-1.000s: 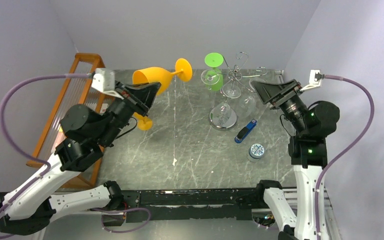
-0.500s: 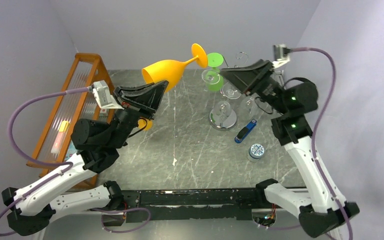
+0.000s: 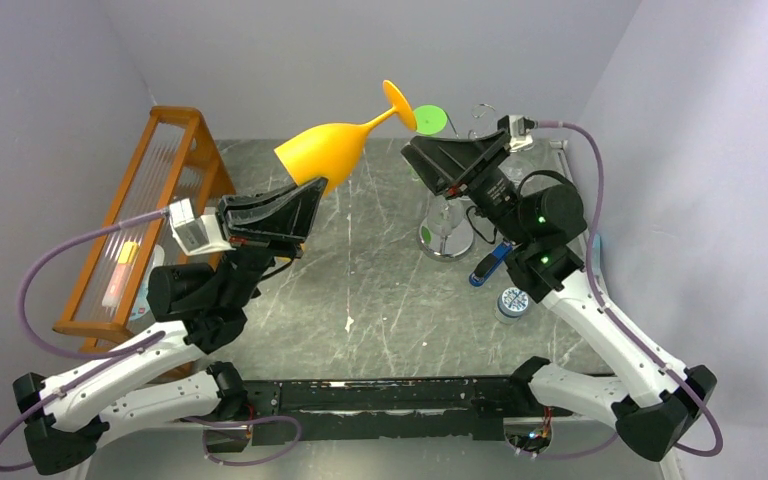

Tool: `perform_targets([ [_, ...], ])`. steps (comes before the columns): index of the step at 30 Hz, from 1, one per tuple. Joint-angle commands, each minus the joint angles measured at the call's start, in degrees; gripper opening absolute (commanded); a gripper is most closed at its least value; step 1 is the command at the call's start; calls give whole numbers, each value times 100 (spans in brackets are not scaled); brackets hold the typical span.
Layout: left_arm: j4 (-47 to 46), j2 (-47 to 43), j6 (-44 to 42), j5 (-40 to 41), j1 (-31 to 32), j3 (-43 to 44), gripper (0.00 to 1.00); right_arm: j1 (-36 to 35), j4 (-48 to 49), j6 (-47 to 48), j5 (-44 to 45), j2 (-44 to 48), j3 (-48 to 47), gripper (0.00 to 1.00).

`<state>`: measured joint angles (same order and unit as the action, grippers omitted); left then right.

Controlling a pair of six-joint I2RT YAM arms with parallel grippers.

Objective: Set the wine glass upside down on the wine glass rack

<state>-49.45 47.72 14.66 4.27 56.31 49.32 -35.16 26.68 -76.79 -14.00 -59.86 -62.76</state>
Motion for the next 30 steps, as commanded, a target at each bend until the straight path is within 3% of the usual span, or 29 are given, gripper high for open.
perform_targets([
  [1, -1244, 19, -446, -551, -33, -235, 5, -286, 224, -1203, 835, 250, 244, 57],
  [10, -1753, 38, -695, -1143, -33, -524, 5, -455, -156, -1992, 1710, 862, 607, 56],
  [17, -1602, 92, -942, -1774, -33, -460, 5, -451, -171, -2299, 1087, 623, 431, 57],
  [26, -1497, 181, -1178, -1844, -33, -507, 5, -461, -91, -2379, 1012, 697, 432, 56],
  [30, -1514, 239, -1201, -1837, -33, -512, 5, -461, 41, -2412, 969, 697, 436, 52],
])
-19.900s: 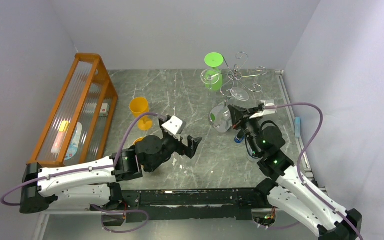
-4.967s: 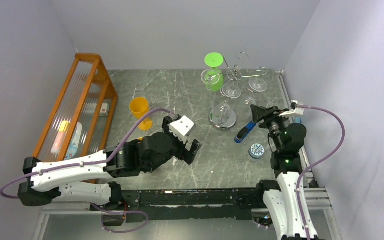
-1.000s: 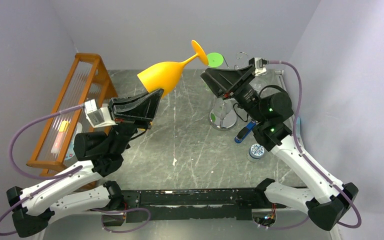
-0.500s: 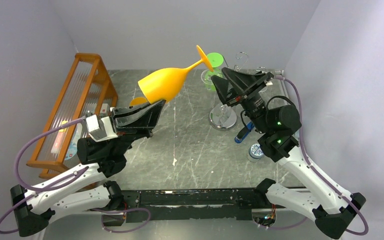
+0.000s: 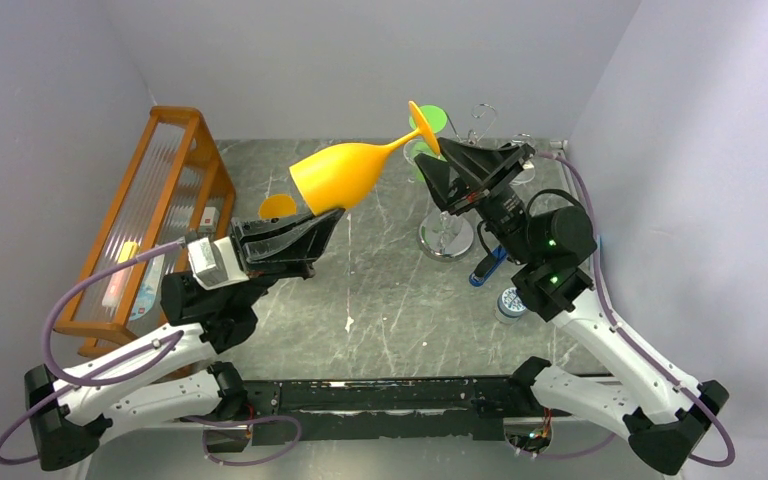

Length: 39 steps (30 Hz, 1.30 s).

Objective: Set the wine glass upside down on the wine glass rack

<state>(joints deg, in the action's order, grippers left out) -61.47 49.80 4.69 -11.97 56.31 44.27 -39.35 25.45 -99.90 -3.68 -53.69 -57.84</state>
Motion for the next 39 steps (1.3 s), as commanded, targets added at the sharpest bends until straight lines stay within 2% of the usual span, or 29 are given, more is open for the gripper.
perform_targets([
  [1, -305, 57, -197, -222, -33, -6, 5, -46, 230, -127, -85, 66, -45, 50],
  [7, -321, 170, -86, -280, -33, -90, 5, -45, 653, -328, -168, -43, 64, 40],
  [12, -303, 135, -82, -116, -33, -231, 5, -46, 799, -342, -99, -21, 132, 25],
  [14, -240, 135, -34, -52, -32, -251, 5, -44, 803, -322, -53, 5, 141, 16],
  [17, -108, 127, 58, 53, -33, -306, 15, -45, 802, -301, -7, 17, 133, 2],
  [18, -97, 120, 74, 77, -33, -348, 18, -46, 803, -289, 10, 17, 133, 0],
  [20, -122, 94, 136, 178, -33, -437, 28, -44, 793, -280, 33, 12, 125, 0],
  [27, 80, -92, 247, 566, -33, -644, 54, -45, 806, -220, 73, -31, 89, 0],
  [29, 204, -173, 270, 764, -33, -705, 64, -39, 797, -174, 102, -27, 89, 0],
  [32, 386, -357, 313, 1169, -33, -899, 85, -44, 706, -40, 148, -4, 81, 0],
  [34, 517, -546, 367, 1588, -33, -1047, 94, -43, 393, 152, 241, 67, 12, 0],
  [39, 1029, -1017, 309, 2304, -33, -1208, 97, -46, 92, 527, 628, 224, 26, 0],
])
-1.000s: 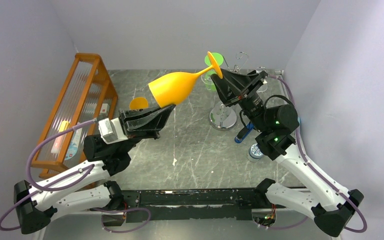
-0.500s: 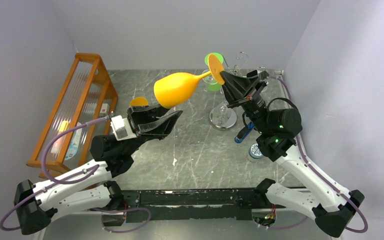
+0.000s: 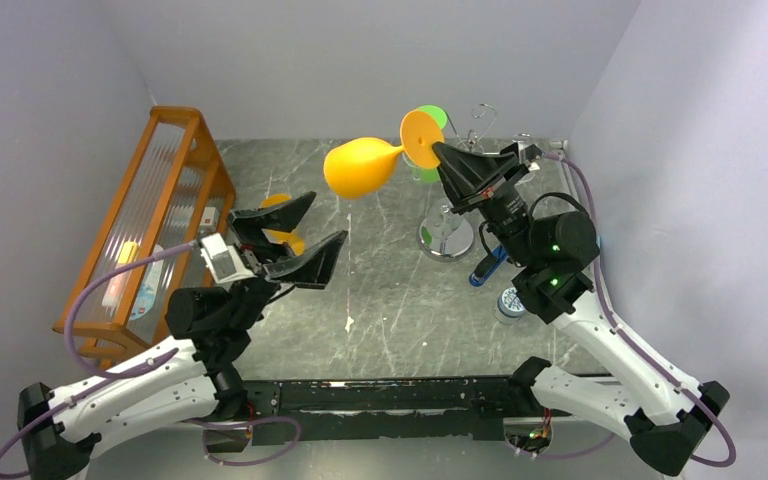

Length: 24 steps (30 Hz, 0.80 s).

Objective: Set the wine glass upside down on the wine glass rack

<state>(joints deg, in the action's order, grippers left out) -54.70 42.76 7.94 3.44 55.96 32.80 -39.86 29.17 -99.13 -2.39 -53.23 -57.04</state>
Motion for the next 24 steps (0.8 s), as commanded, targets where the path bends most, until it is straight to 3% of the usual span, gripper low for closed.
perform_targets([
  [1, 558, -380, -1, 876, 2, -36, 97, 6, -377, 583, 579, 189, -91, 0],
  [7, 2064, -677, 328, 1489, 2, 258, 97, 4, -852, 1712, 1120, 10, -588, 0],
  [14, 4805, -280, 797, 1736, 2, 1400, 97, 18, -965, 3953, 2197, -487, -1580, 0],
  [24, 5461, -343, 1096, 1619, 2, 1382, 97, 322, -1001, 6073, 2783, -1643, -3050, 0],
])
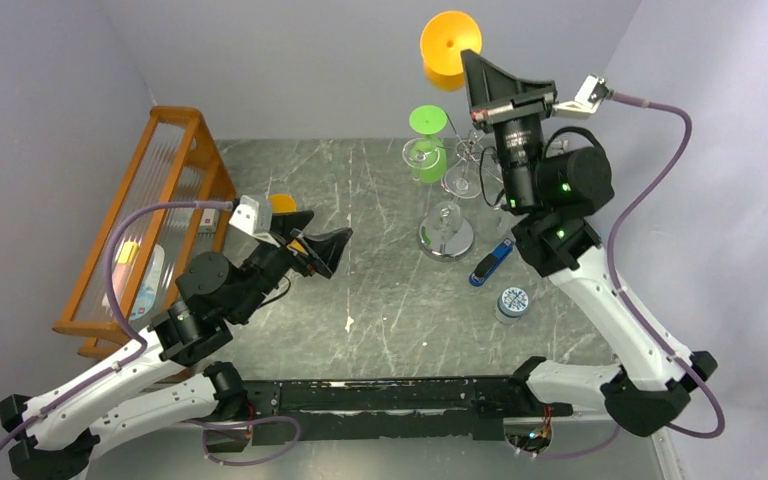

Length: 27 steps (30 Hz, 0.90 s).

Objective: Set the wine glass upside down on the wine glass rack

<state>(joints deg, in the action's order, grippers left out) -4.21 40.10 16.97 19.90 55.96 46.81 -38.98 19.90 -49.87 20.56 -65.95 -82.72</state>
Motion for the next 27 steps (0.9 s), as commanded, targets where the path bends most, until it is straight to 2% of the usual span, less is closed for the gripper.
perform_targets([
  [1, 412, -64, 235, -60, 2, -34, 97, 368, -150, 1193, 447, -484, -608, 0],
  [5, 599, 51, 407, -222, 2, -70, 97, 1335, -573, 883, -40, -910, -1008, 0],
  [10, 648, 271, 604, -451, 2, -93, 97, 2106, -1169, 583, -175, -1146, -1161, 0],
  [17, 849, 457, 658, -574, 2, -62, 97, 2801, -2267, -253, 11, -1018, -822, 0],
  [24, 1176, 386, 756, -298, 2, -64, 97, 3329, -2849, -853, -704, -971, -360, 0],
  [27, 1235, 358, 810, -224, 4, -109, 97, 3398, -2812, -901, -985, -859, -53, 0],
])
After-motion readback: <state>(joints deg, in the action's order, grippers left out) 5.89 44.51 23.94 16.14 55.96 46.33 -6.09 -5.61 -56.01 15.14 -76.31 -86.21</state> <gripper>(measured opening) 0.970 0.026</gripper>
